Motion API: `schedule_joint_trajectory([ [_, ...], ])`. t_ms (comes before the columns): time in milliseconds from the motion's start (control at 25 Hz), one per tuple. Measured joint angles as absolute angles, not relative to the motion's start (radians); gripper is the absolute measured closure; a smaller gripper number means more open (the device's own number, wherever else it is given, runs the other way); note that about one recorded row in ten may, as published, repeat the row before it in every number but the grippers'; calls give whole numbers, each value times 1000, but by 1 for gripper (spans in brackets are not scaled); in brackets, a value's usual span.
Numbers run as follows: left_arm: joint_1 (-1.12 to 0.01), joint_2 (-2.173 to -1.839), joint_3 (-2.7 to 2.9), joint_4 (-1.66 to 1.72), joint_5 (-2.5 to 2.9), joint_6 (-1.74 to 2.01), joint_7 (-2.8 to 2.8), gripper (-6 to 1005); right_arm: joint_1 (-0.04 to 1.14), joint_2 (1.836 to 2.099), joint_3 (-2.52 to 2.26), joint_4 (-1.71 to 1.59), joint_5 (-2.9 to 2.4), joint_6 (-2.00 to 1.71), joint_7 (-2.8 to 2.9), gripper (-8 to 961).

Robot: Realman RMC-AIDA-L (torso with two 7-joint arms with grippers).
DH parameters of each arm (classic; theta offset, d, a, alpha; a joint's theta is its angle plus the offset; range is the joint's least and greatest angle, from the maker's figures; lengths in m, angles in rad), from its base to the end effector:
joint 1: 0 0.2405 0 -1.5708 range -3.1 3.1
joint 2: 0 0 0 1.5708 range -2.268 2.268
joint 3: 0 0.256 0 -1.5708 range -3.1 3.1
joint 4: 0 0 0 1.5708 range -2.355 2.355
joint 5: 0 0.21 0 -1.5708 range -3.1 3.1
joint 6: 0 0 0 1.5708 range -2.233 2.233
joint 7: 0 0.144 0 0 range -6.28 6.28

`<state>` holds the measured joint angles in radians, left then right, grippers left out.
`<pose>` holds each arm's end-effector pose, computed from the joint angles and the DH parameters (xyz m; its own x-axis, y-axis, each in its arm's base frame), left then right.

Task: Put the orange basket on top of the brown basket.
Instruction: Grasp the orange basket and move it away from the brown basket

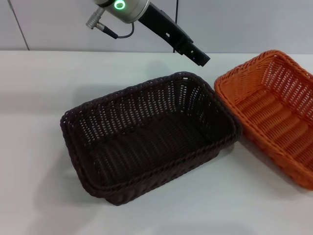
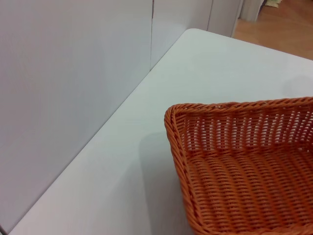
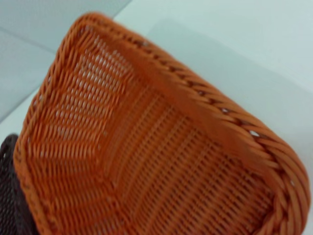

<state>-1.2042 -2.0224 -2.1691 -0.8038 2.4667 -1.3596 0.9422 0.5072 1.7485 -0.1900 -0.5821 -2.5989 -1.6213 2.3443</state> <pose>-0.0382 0.4605 0.0051 0.9424 0.3336 0.0240 0.3241 -0.8929 -0.3126 0.3871 0.3004 0.1478 -0.0616 -0.8871 -0.4574 -0.9961 0.0834 -0.0276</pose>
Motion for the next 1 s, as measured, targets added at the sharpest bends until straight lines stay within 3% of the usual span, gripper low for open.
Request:
schedule_joint_trajectory([
  [480, -1202, -2025, -2169, -804, 2467, -1345, 940, 137, 414, 1744, -175, -596, -2475, -1486, 2333, 503],
  [1000, -1207, -2031, -2166, -791, 2467, -1318, 944, 137, 406, 1732, -170, -600, -2469, -1472, 2332, 644],
])
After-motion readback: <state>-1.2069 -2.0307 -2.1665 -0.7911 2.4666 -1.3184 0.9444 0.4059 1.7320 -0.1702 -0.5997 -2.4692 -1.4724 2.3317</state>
